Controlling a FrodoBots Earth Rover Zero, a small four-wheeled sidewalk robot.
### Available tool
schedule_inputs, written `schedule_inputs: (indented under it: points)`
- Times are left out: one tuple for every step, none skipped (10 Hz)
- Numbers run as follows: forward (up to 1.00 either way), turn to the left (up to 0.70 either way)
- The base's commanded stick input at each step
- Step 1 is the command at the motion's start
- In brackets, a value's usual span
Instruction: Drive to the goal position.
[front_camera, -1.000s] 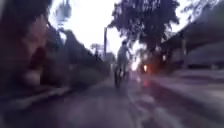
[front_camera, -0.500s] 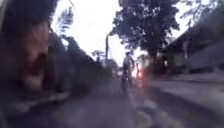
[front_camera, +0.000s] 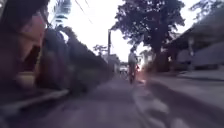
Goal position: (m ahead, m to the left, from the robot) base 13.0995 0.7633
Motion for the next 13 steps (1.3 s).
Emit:
schedule_inputs:
  points:
    - [0.70,-0.15]
    - [0.70,-0.28]
    - [0.70,-0.35]
    - [0.70,-0.35]
    - [0.70,-0.35]
    - [0.70,-0.35]
    - [0.70,-0.35]
    - [0.70,-0.35]
    - [0.70,-0.35]
    - [0.70,-0.35]
    - [0.70,-0.32]
    - [0.70,-0.23]
    - [0.70,-0.13]
